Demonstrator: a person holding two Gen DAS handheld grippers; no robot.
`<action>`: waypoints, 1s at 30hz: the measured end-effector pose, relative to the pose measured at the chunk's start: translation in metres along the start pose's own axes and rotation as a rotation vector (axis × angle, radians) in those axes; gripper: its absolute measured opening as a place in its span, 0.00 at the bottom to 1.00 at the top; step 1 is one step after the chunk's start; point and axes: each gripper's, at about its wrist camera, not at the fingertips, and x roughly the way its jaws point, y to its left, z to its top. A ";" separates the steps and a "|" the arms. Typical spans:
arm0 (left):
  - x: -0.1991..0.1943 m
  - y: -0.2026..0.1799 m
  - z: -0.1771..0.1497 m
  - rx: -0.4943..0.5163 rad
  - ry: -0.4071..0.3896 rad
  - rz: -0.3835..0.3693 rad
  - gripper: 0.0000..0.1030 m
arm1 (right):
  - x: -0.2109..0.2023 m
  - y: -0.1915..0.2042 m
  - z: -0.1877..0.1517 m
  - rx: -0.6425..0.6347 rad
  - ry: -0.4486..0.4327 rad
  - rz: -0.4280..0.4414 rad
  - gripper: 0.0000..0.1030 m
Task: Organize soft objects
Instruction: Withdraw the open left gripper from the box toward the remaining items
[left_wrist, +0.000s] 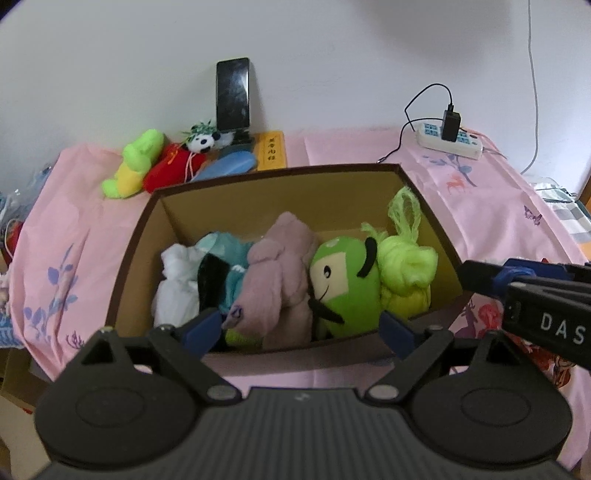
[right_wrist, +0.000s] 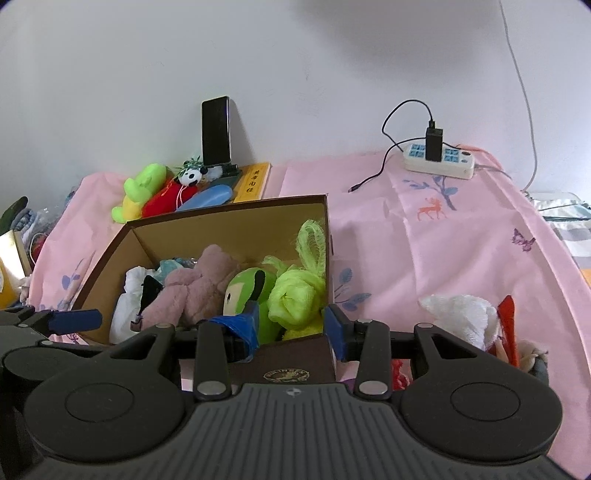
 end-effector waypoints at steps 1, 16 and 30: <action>-0.001 0.000 -0.001 0.000 0.002 0.002 0.89 | 0.000 0.000 0.000 0.000 0.000 0.000 0.22; 0.005 -0.011 -0.014 0.006 0.046 0.022 0.89 | -0.002 -0.004 -0.011 -0.003 0.058 0.009 0.22; 0.018 -0.027 -0.027 0.005 0.094 0.038 0.89 | 0.001 -0.021 -0.023 -0.002 0.120 0.001 0.22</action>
